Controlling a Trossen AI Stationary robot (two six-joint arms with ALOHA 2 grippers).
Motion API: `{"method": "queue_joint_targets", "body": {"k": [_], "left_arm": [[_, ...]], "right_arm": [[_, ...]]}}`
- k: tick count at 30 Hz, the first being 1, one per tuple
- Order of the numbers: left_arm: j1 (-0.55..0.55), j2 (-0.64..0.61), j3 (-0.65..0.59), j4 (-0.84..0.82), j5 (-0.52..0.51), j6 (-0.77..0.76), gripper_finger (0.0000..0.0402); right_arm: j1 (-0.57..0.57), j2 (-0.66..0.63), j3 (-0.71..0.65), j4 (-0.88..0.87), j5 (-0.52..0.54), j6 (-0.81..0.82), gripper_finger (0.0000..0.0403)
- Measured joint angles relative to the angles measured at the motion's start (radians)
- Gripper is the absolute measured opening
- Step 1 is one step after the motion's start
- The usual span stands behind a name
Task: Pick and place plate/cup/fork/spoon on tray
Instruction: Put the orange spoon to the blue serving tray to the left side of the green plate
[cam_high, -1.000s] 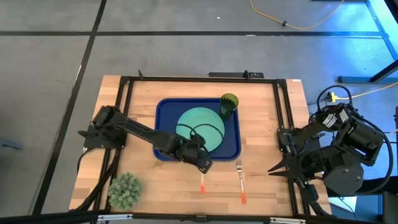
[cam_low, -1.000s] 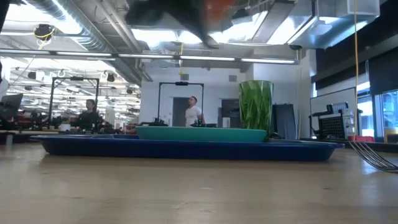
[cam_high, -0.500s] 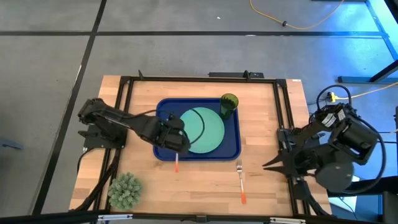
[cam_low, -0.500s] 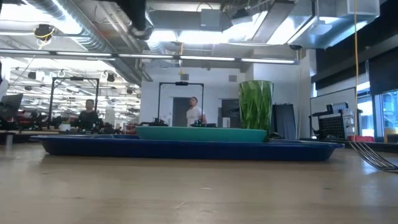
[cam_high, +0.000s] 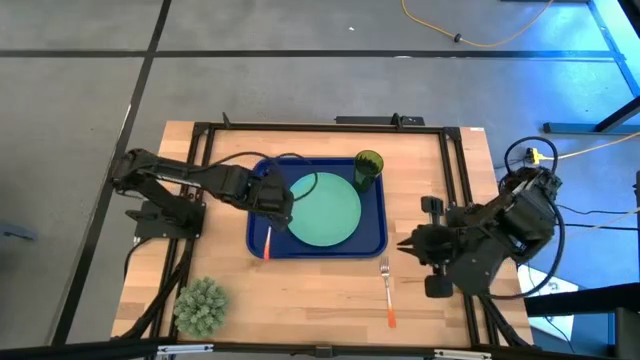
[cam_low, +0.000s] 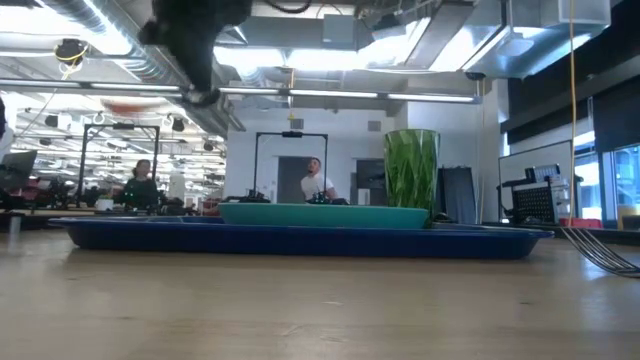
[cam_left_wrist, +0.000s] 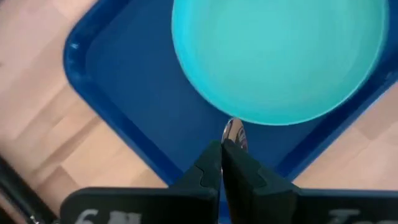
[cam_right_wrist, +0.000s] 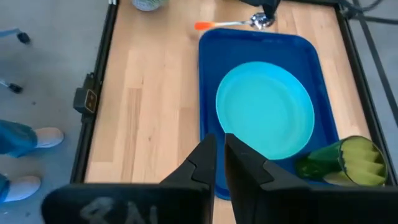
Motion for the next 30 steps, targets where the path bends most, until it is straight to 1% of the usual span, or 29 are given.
{"method": "queue_joint_targets", "body": {"k": [2, 7, 11, 16, 17, 19, 23, 30], "left_arm": [[0.020, -0.048, -0.083, 0.068, 0.003, 0.014, 0.0000], [0.077, -0.162, -0.271, 0.165, 0.038, 0.032, 0.0000], [0.118, -0.228, -0.388, 0.243, 0.040, 0.055, 0.0000], [0.187, -0.275, -0.520, 0.408, 0.075, 0.119, 0.0000], [0.201, -0.271, -0.540, 0.440, 0.087, 0.134, 0.0000], [0.230, -0.271, -0.573, 0.449, 0.100, 0.167, 0.0000], [0.289, -0.269, -0.619, 0.538, 0.138, 0.230, 0.0000], [0.379, -0.268, -0.635, 0.562, 0.172, 0.344, 0.0000]], "right_arm": [[-0.020, -0.001, -0.007, -0.002, -0.009, -0.002, 0.0034], [-0.060, -0.001, -0.011, -0.001, -0.011, -0.025, 0.0034], [-0.092, -0.001, -0.011, 0.000, -0.012, -0.029, 0.0034], [-0.126, -0.001, -0.011, 0.000, 0.006, -0.033, 0.0034], [-0.131, -0.001, -0.014, 0.000, 0.017, -0.033, 0.0034], [-0.142, -0.002, -0.029, -0.001, 0.030, -0.032, 0.0034], [-0.166, -0.002, -0.077, 0.001, 0.031, -0.017, 0.0034], [-0.215, -0.001, -0.169, 0.003, 0.031, 0.027, 0.0034]]}}
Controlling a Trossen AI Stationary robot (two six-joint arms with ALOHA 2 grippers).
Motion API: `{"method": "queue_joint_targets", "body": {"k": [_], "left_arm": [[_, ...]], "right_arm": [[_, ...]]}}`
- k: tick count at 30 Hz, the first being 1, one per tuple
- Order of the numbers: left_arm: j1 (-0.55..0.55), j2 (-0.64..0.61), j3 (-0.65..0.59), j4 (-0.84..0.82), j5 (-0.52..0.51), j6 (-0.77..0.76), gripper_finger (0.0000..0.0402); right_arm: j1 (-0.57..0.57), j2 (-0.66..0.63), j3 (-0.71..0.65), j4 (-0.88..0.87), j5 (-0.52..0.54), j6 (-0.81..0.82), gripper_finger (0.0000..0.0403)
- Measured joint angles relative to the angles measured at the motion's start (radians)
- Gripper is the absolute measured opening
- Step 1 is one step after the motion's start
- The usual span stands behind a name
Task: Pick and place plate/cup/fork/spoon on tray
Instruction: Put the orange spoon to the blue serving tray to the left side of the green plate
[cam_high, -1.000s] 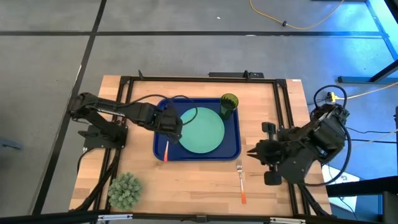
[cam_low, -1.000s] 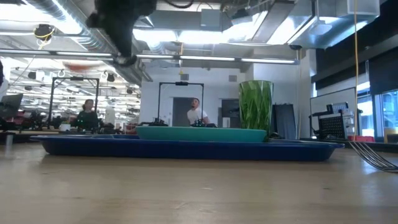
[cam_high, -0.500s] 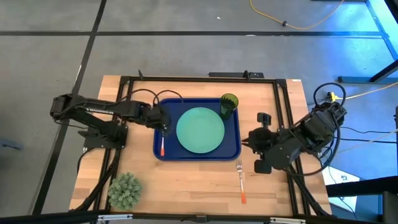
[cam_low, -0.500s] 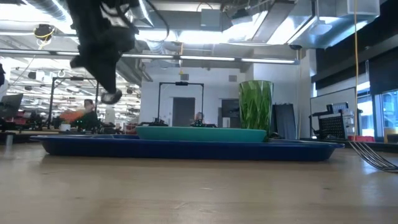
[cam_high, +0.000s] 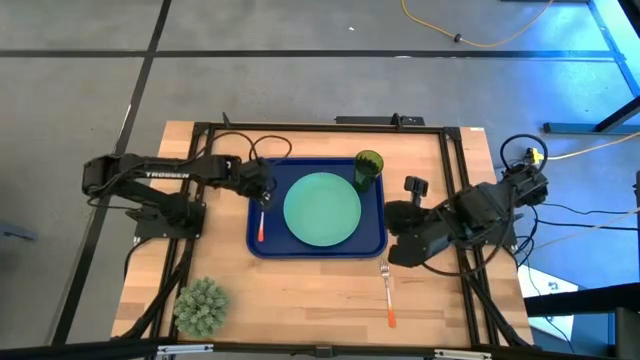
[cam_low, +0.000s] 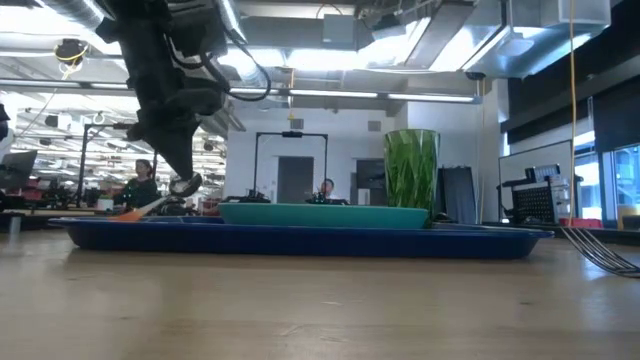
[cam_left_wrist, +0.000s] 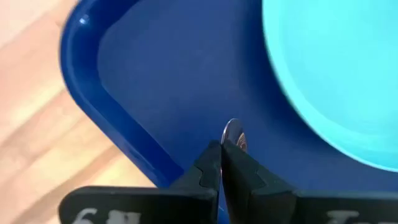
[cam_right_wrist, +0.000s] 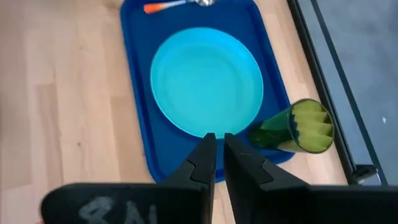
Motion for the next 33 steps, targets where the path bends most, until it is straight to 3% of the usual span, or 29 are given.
{"method": "queue_joint_targets", "body": {"k": [6, 16, 33], "left_arm": [[0.082, 0.000, -0.004, 0.002, 0.010, 0.080, 0.0000], [0.146, 0.000, -0.113, 0.136, 0.144, 0.095, 0.0000], [0.215, 0.000, -0.199, 0.205, 0.146, 0.078, 0.0000]], "right_arm": [[-0.023, 0.000, -0.020, 0.009, 0.007, 0.025, 0.0034], [-0.026, 0.000, -0.020, 0.015, 0.095, 0.064, 0.0034], [-0.027, 0.000, -0.020, 0.014, 0.123, 0.080, 0.0034]]}}
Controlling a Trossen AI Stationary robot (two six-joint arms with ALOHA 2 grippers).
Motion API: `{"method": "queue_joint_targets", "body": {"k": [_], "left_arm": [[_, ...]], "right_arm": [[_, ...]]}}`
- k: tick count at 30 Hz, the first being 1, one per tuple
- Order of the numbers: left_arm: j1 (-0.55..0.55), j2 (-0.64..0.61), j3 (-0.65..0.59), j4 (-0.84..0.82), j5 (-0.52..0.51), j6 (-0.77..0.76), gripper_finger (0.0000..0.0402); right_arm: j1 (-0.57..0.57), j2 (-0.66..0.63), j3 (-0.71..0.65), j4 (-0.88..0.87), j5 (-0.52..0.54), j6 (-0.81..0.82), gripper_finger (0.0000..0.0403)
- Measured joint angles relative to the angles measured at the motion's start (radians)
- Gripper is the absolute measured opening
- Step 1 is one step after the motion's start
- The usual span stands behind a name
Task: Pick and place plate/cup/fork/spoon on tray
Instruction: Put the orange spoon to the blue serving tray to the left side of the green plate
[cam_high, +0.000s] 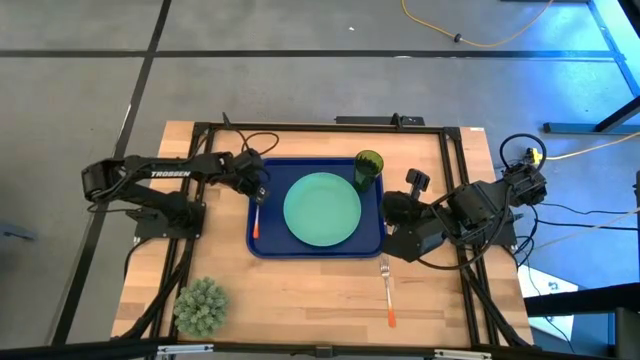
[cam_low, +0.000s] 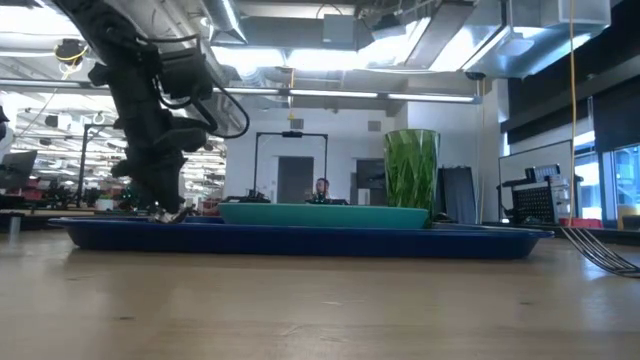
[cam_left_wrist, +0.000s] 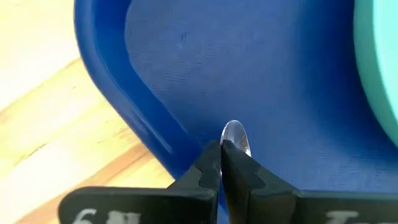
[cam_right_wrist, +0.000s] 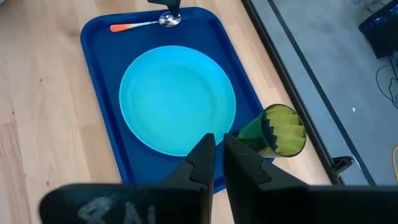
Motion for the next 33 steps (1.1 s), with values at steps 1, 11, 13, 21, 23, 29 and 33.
{"method": "queue_joint_targets", "body": {"k": [1, 11, 13, 21, 23, 29, 33], "left_arm": [[0.001, 0.000, -0.004, 0.007, 0.005, -0.001, 0.0000], [0.004, 0.000, -0.034, 0.036, 0.008, -0.030, 0.0000], [0.004, 0.000, -0.034, 0.054, 0.008, -0.030, 0.0000], [0.004, 0.000, -0.034, 0.058, 0.017, -0.029, 0.0000], [0.004, 0.000, -0.034, 0.057, 0.012, -0.029, 0.0000], [0.004, 0.000, -0.034, 0.051, -0.030, -0.027, 0.0013], [0.004, 0.000, -0.034, 0.038, -0.055, -0.026, 0.0020]], "right_arm": [[0.000, 0.000, 0.000, 0.000, 0.000, 0.000, 0.0034], [0.000, 0.000, 0.000, -0.001, 0.001, 0.000, 0.0034], [0.000, 0.000, 0.000, -0.001, 0.001, -0.001, 0.0034], [-0.006, 0.000, 0.000, -0.001, 0.002, -0.003, 0.0034], [-0.006, 0.000, 0.000, -0.001, 0.001, -0.002, 0.0034], [-0.006, 0.000, 0.000, -0.001, 0.001, -0.001, 0.0034], [-0.006, 0.000, 0.000, -0.001, 0.000, -0.001, 0.0034]]}}
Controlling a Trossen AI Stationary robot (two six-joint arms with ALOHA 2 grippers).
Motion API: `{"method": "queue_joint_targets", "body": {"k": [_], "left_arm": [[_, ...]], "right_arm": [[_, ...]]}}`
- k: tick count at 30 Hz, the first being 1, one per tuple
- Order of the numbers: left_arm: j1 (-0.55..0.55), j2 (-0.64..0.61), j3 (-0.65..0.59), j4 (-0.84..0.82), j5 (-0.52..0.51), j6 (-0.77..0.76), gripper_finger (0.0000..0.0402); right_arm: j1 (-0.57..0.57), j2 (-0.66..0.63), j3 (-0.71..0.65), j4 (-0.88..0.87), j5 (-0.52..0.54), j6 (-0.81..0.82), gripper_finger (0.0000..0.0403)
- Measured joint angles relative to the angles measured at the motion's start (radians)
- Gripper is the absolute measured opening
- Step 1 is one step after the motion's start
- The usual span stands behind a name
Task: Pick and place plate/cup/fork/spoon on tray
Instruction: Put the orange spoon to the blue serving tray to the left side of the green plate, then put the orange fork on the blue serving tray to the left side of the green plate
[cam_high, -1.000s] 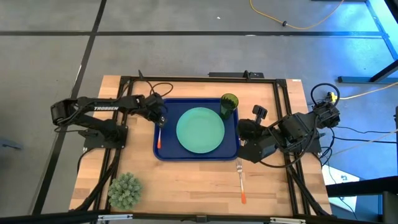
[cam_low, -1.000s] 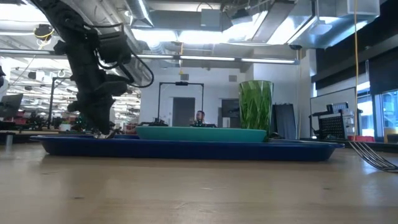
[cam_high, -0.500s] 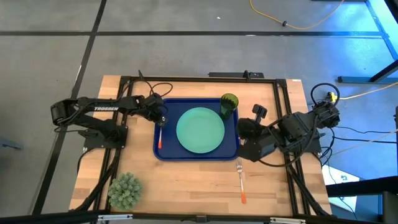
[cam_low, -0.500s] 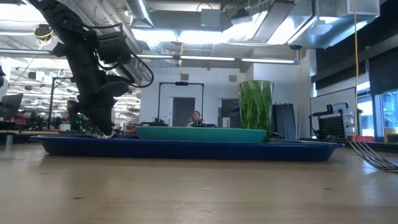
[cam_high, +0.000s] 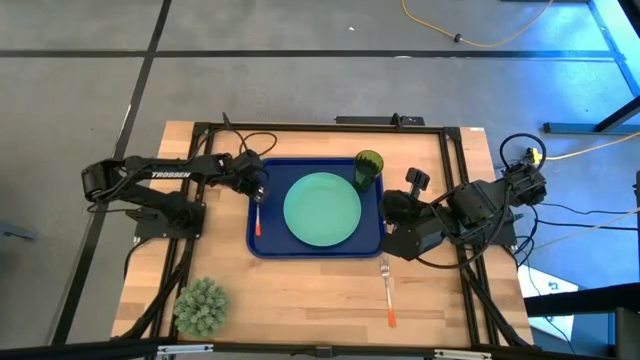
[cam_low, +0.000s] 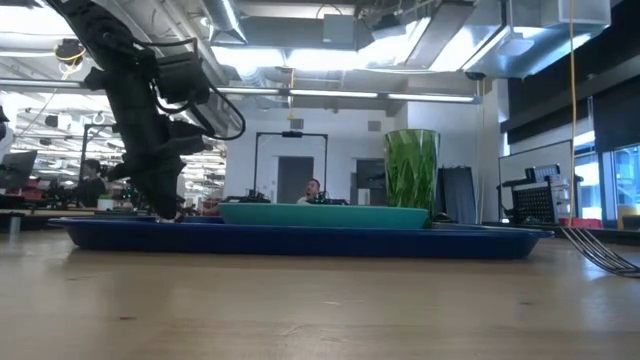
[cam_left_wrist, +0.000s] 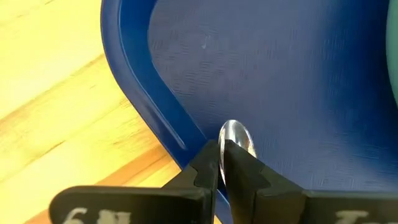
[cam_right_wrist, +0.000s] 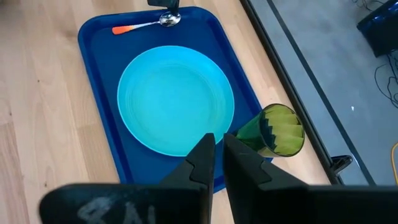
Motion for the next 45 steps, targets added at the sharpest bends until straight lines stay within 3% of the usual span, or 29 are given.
{"method": "queue_joint_targets", "body": {"k": [12, 20, 23, 34, 38, 45], "left_arm": [[0.000, 0.000, 0.000, 0.001, 0.005, 0.017, 0.0024], [-0.006, -0.033, 0.064, 0.000, 0.158, -0.002, 0.0016], [-0.042, -0.071, 0.115, -0.007, 0.168, 0.006, 0.0010], [-0.286, -0.189, 0.343, -0.118, 0.199, 0.106, 0.0006], [-0.356, -0.187, 0.381, -0.119, 0.300, 0.066, 0.0010], [-0.455, -0.183, 0.391, -0.116, 0.298, 0.012, 0.0024]], "right_arm": [[0.000, 0.000, 0.000, 0.000, -0.001, -0.001, 0.0034], [0.001, -0.004, 0.031, -0.017, -0.038, -0.003, 0.0034], [0.006, -0.005, 0.063, -0.018, -0.075, -0.002, 0.0034], [0.037, -0.011, 0.075, -0.017, -0.389, 0.042, 0.0034], [0.037, -0.012, 0.049, -0.017, -0.481, 0.144, 0.0034], [0.037, -0.006, -0.037, -0.016, -0.593, 0.215, 0.0038]]}}
